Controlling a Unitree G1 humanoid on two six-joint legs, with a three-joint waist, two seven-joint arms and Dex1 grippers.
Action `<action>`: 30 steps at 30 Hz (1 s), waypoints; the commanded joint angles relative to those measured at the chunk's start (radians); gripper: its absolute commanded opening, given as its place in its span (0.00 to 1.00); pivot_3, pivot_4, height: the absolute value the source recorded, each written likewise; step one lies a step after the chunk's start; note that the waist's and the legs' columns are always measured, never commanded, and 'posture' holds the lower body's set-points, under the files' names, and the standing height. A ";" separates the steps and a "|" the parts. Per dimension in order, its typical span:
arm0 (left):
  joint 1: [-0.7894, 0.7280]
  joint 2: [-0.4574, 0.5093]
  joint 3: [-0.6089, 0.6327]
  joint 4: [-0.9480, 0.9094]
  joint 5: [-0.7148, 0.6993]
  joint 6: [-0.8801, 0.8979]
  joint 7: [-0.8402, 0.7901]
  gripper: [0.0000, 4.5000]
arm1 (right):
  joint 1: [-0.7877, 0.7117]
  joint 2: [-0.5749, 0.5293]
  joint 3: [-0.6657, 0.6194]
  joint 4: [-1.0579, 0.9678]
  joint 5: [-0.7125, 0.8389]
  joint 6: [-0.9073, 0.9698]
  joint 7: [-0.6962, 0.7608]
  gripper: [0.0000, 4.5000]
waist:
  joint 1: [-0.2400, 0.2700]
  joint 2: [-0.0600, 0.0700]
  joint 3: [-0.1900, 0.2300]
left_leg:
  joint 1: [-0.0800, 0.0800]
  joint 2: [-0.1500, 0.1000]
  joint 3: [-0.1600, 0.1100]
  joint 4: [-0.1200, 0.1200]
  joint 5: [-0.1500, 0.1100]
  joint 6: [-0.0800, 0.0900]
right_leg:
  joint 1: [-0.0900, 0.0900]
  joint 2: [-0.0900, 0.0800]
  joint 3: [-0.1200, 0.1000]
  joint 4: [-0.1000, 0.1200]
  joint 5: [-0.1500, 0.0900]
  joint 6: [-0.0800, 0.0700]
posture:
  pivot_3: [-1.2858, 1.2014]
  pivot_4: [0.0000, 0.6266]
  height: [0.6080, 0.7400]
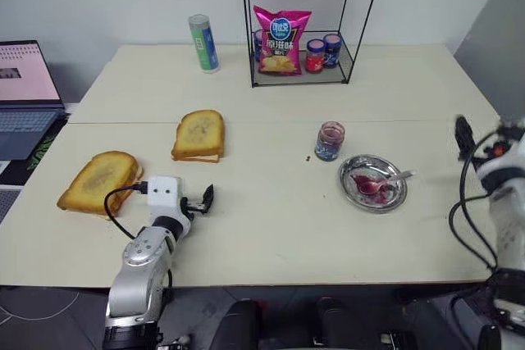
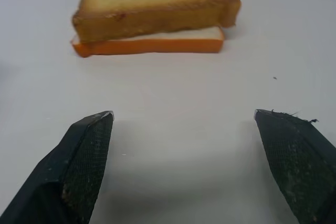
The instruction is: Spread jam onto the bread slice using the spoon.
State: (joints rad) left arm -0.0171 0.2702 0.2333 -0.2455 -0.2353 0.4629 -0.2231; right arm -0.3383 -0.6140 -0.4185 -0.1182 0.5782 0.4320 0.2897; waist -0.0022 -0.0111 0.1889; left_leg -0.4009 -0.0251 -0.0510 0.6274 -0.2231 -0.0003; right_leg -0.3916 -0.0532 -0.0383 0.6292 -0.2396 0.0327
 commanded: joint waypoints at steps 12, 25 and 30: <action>-0.219 -0.060 0.212 0.032 -0.291 0.142 0.089 1.00 | -0.165 -0.018 0.417 -0.312 0.392 0.449 0.406 0.99 | 0.024 -0.007 0.003 | -0.009 -0.002 -0.002 0.003 -0.001 -0.002 | -0.006 -0.001 -0.002 -0.001 0.001 0.001 | 0.52 0.24 1.00; -0.439 -0.011 0.160 0.448 -0.189 -0.078 0.014 1.00 | -0.175 0.081 0.543 -0.229 0.183 0.345 0.465 0.99 | 0.025 -0.008 0.003 | -0.016 -0.003 0.000 0.006 0.000 -0.003 | -0.015 0.000 0.000 0.001 0.006 -0.002 | 0.52 0.24 1.00; -0.469 -0.005 0.130 0.518 -0.167 -0.110 -0.008 1.00 | -0.163 0.112 0.525 -0.239 0.181 0.352 0.436 0.99 | 0.025 -0.008 0.003 | -0.016 -0.004 0.001 0.006 0.000 -0.003 | -0.015 -0.001 0.000 0.001 0.007 -0.001 | 0.52 0.24 1.00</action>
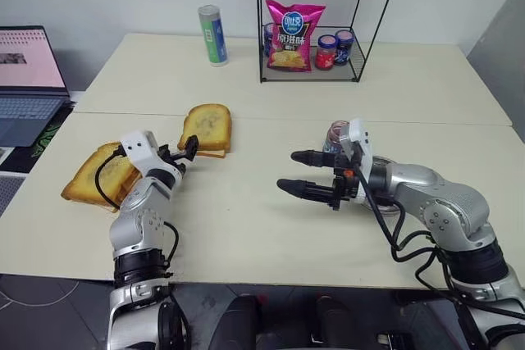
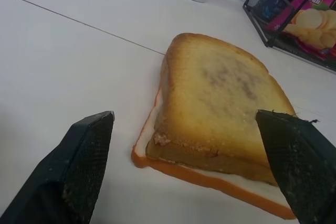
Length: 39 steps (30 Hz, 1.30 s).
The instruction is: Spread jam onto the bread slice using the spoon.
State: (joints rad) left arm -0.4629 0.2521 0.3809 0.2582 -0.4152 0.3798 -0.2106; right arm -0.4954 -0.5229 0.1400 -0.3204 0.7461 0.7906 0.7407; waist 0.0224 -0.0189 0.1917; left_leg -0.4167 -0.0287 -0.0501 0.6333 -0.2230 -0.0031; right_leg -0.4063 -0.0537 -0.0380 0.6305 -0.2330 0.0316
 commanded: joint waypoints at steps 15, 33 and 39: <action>-0.077 0.028 -0.051 0.122 0.053 -0.093 -0.035 0.42 | 0.013 0.043 -0.086 -0.074 0.033 0.032 -0.070 1.00 | 0.001 0.000 0.000 | 0.000 0.000 -0.001 0.012 0.000 0.000 | 0.000 -0.001 0.000 0.013 0.000 0.000 | 0.52 0.24 1.00; -0.073 0.059 -0.021 -0.011 0.028 -0.019 0.007 0.00 | 0.001 0.054 -0.106 -0.080 0.042 0.061 -0.092 1.00 | 0.000 0.000 0.000 | 0.000 0.000 -0.001 0.013 0.001 0.000 | 0.000 0.000 0.000 0.014 0.002 -0.002 | 0.52 0.24 1.00; -0.053 0.111 -0.030 -0.188 -0.059 0.135 -0.053 0.00 | 0.003 0.036 -0.124 -0.085 0.049 0.075 -0.080 1.00 | -0.005 0.000 0.000 | 0.000 0.001 -0.001 0.013 0.001 0.000 | -0.001 0.000 0.001 0.014 0.002 -0.003 | 0.52 0.24 1.00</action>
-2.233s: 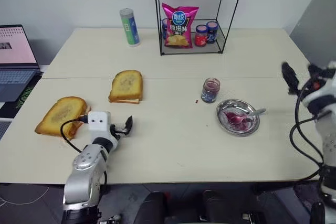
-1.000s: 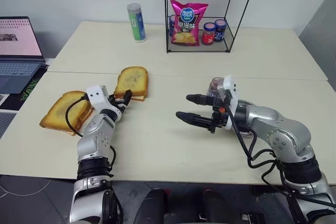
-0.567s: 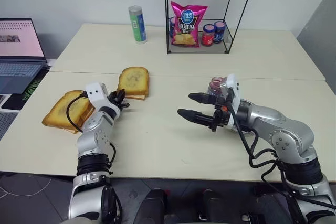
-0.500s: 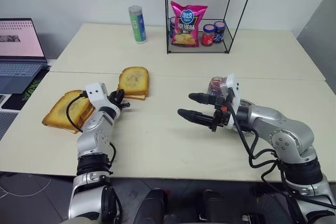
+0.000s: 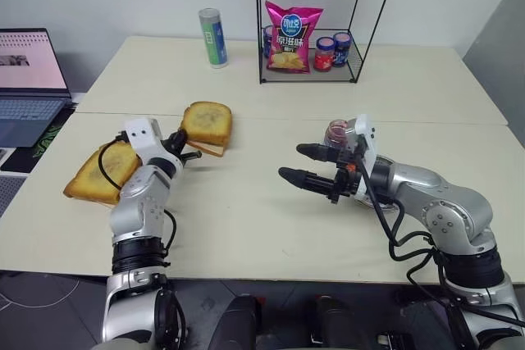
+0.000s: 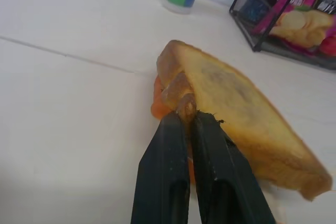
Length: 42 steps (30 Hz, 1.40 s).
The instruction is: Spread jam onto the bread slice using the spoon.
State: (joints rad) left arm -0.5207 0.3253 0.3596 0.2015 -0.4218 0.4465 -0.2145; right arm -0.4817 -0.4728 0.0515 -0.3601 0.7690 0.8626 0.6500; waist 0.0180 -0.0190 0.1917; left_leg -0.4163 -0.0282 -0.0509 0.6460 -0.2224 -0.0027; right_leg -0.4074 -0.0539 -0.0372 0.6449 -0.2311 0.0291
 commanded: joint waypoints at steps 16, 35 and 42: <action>0.008 0.084 -0.048 -0.142 -0.029 0.164 -0.030 0.00 | 0.033 -0.065 -0.058 -0.088 0.052 0.022 0.024 1.00 | -0.007 0.000 0.000 | 0.002 0.002 0.001 0.000 0.000 0.000 | 0.000 0.001 0.000 0.001 -0.002 0.003 | 0.52 0.24 1.00; 0.133 0.036 0.065 -0.128 -0.053 0.211 0.081 0.39 | 0.015 -0.065 -0.053 -0.074 0.060 0.030 0.026 1.00 | -0.012 0.000 0.000 | 0.001 0.002 0.001 0.000 0.000 0.000 | 0.000 0.000 0.001 0.001 0.000 -0.001 | 0.52 0.24 1.00; 0.345 -0.108 0.095 -0.450 -0.235 0.344 0.114 0.41 | 0.021 -0.065 -0.059 -0.075 0.060 0.030 0.025 1.00 | -0.016 -0.001 0.000 | 0.001 0.002 0.002 0.000 0.000 0.000 | 0.000 -0.001 0.002 0.000 0.000 -0.001 | 0.52 0.24 1.00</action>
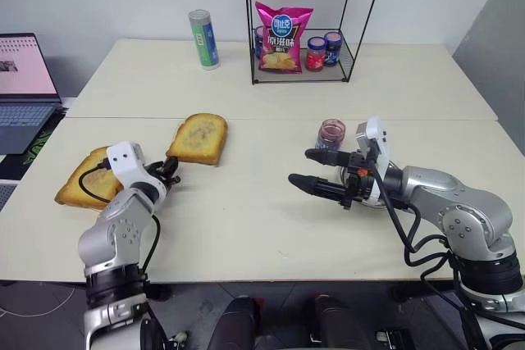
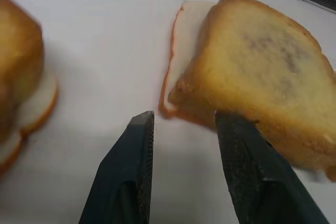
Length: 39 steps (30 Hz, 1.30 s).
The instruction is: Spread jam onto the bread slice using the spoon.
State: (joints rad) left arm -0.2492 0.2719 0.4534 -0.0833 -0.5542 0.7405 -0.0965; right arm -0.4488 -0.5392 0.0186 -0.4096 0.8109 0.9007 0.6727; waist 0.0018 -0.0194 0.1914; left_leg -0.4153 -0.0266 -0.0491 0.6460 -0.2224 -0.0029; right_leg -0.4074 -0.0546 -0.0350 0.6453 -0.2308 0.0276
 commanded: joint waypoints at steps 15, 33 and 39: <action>-0.056 -0.175 0.002 0.008 -0.194 -0.063 -0.026 0.71 | -0.035 0.003 -0.032 -0.019 0.016 -0.005 -0.003 1.00 | 0.018 -0.001 -0.001 | 0.000 0.000 0.001 0.001 0.002 0.000 | 0.001 0.002 -0.002 0.000 0.001 0.000 | 0.52 0.24 1.00; -0.190 -0.179 0.069 0.256 -0.243 -0.146 -0.011 0.93 | -0.043 0.006 -0.050 -0.007 0.007 -0.014 -0.027 1.00 | 0.020 -0.001 -0.001 | 0.001 0.000 0.001 0.002 0.002 0.000 | 0.001 0.002 -0.003 0.001 0.001 0.001 | 0.52 0.24 1.00; -0.194 -0.174 0.059 0.261 -0.244 -0.150 -0.015 0.67 | -0.033 0.012 -0.043 -0.011 0.010 -0.011 -0.026 1.00 | 0.019 -0.001 -0.001 | 0.001 0.000 0.001 0.002 0.002 0.000 | 0.001 0.002 -0.002 0.000 0.001 0.001 | 0.52 0.24 1.00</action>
State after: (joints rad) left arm -0.4341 0.0956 0.5158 0.1720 -0.7861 0.5993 -0.1054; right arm -0.4791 -0.5276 -0.0013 -0.3984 0.8095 0.9012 0.6465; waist 0.0212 -0.0203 0.1903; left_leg -0.4147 -0.0265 -0.0481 0.6477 -0.2206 -0.0028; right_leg -0.4061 -0.0523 -0.0374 0.6452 -0.2296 0.0283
